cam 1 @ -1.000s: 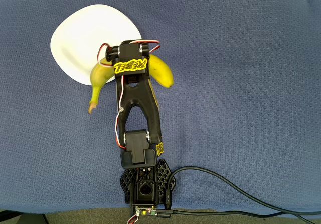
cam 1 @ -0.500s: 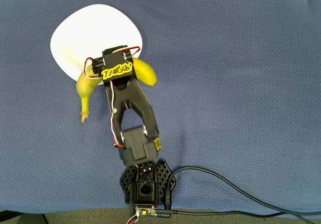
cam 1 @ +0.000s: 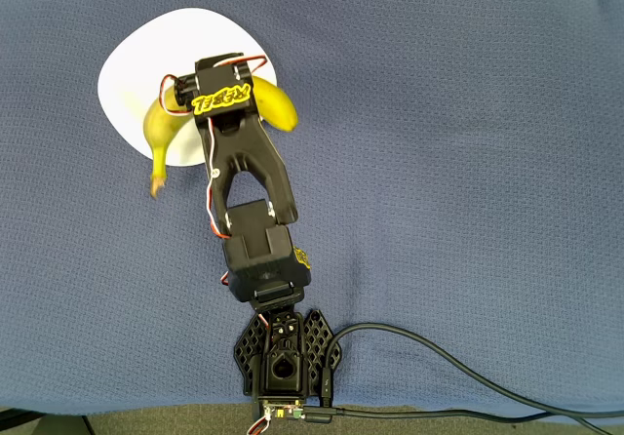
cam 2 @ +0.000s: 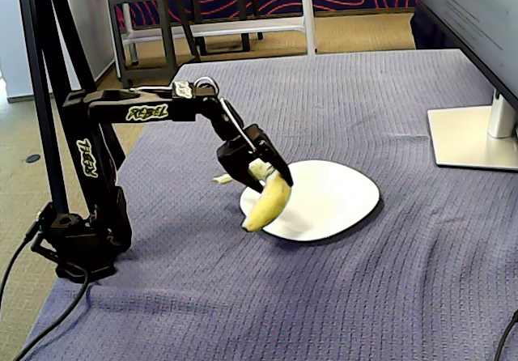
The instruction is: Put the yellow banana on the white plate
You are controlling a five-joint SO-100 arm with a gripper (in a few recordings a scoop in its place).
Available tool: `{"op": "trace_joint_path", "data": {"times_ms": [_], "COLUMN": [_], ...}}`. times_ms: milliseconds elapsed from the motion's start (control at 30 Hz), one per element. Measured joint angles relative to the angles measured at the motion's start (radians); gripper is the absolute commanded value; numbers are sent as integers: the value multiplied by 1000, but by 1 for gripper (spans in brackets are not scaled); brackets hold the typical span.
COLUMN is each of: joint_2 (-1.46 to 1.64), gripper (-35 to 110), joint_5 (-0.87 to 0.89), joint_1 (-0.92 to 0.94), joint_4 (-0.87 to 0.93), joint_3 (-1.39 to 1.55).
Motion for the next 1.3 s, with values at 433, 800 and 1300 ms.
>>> {"op": "trace_joint_path", "data": {"times_ms": [433,800,1300], "joint_2": [-190,-350,-456], "gripper": [0,0,0], "joint_5": [14,26,38], "joint_1": [-3,-3,8], "joint_4": [-43,-44,-61], "joint_3": [-173,-360,-420]}}
